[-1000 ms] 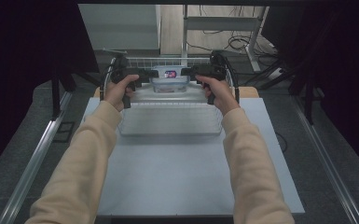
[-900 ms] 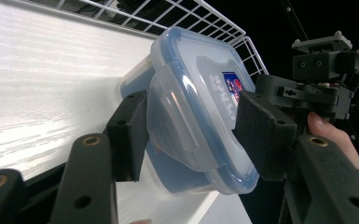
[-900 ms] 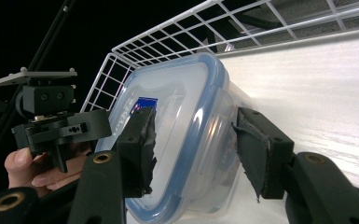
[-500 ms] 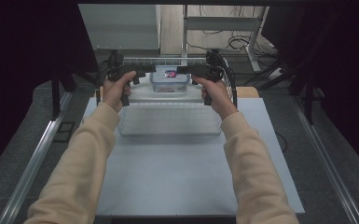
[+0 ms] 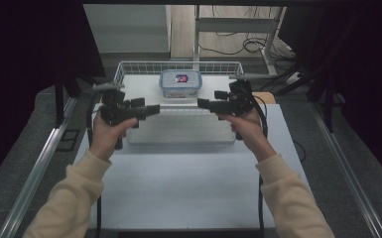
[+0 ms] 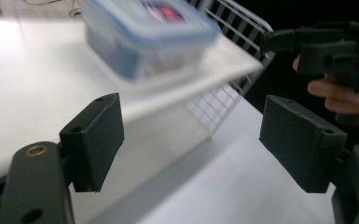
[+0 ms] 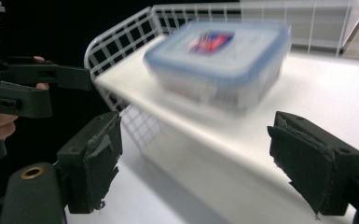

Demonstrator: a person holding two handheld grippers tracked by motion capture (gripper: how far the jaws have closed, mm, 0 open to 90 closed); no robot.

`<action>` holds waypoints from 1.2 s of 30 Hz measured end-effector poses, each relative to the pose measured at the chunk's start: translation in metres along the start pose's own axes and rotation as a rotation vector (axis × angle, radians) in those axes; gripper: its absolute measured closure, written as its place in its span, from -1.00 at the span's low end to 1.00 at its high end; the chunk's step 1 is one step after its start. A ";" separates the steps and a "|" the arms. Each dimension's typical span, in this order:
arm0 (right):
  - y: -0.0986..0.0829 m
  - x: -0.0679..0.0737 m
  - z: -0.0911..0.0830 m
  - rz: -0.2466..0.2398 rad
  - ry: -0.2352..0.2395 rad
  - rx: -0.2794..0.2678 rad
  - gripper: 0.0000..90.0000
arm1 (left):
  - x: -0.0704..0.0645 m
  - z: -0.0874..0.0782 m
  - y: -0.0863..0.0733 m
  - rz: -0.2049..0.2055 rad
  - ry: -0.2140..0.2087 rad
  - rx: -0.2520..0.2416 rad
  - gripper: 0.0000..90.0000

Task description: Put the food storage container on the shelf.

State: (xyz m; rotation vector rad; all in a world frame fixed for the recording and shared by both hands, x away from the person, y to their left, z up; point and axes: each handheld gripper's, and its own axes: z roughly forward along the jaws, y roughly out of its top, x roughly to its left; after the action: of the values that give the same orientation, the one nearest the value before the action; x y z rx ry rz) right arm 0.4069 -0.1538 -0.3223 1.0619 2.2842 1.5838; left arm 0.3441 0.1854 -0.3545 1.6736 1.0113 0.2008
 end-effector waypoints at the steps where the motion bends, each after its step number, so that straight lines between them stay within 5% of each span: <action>1: -0.009 0.002 -0.005 -0.001 0.011 0.002 -0.62 | -0.003 -0.002 -0.010 0.006 -0.003 0.004 -0.52; 4: -0.050 0.009 -0.025 -0.020 0.029 0.016 -0.61 | -0.012 -0.006 -0.052 0.041 0.005 0.037 -0.51; 5: -0.050 0.009 -0.025 -0.020 0.029 0.016 -0.61 | -0.012 -0.006 -0.052 0.041 0.005 0.037 -0.51; 13: -0.140 0.013 -0.052 -0.113 -0.039 0.097 -0.61 | -0.011 -0.003 -0.119 0.055 0.057 0.136 -0.49; 17: -0.164 0.008 -0.056 -0.095 -0.043 0.111 -0.61 | -0.007 0.000 -0.135 0.042 0.092 0.155 -0.48; 22: -0.210 -0.003 -0.048 -0.052 -0.069 0.210 -0.61 | -0.005 0.001 -0.166 0.063 0.151 0.210 -0.47; 36: -0.212 -0.007 -0.048 -0.056 -0.127 0.186 -0.61 | 0.000 -0.001 -0.173 0.076 0.182 0.203 -0.45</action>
State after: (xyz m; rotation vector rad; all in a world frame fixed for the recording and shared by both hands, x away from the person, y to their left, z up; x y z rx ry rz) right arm 0.2909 -0.2336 -0.4881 1.0948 2.3884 1.2651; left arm 0.2544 0.1894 -0.5025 1.9069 1.1344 0.3142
